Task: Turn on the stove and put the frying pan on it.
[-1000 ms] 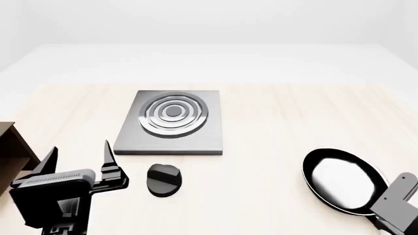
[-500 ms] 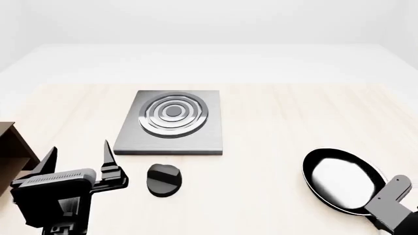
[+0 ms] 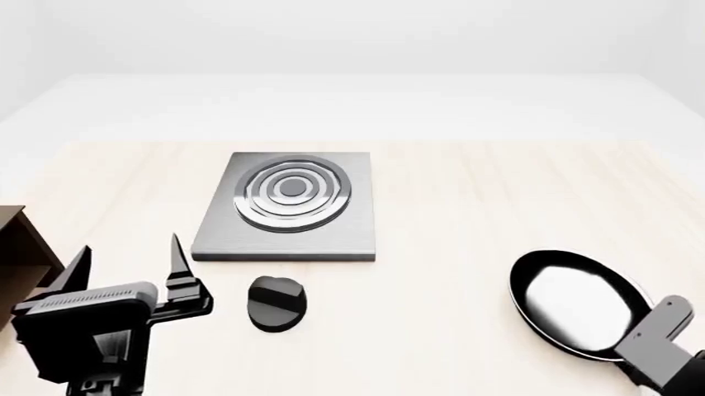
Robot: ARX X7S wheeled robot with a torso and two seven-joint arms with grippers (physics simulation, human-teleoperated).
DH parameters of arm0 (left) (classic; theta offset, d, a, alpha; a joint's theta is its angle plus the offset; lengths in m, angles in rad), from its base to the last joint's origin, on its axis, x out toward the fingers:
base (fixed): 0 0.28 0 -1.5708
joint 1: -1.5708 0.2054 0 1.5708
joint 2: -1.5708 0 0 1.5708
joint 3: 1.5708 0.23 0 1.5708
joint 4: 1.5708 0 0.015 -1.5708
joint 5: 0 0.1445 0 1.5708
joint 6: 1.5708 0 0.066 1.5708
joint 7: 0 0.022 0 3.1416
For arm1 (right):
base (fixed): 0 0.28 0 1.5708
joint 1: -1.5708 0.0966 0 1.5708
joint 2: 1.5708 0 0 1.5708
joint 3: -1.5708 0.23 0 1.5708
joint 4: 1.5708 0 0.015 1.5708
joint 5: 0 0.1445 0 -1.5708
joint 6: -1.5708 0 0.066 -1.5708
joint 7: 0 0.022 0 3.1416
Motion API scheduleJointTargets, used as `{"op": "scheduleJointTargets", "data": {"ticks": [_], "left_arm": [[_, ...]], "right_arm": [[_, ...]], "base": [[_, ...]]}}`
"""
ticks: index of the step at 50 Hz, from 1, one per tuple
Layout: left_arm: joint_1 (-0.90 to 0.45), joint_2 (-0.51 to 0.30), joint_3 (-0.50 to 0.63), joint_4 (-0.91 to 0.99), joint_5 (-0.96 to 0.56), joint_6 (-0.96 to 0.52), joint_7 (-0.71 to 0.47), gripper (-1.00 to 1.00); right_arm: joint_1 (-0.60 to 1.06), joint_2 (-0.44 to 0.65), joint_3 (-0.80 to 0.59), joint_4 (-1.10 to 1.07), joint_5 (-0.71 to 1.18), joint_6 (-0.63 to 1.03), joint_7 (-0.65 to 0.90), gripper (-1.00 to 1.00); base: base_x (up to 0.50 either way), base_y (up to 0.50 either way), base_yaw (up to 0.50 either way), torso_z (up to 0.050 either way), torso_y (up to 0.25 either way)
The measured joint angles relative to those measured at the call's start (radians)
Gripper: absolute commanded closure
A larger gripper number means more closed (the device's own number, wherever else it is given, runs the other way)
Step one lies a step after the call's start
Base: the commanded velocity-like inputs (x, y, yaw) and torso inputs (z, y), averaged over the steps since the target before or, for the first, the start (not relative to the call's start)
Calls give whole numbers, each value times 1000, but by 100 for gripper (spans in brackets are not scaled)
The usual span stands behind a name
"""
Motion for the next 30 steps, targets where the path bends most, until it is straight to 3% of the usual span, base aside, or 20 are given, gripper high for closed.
{"op": "scheduleJointTargets", "data": {"ticks": [30], "left_arm": [[2, -12, 0, 23, -9, -5, -16, -100]], "right_arm": [[237, 62, 155, -240, 23, 228, -183, 100]], "base": [[0, 0, 0, 0, 1]]}}
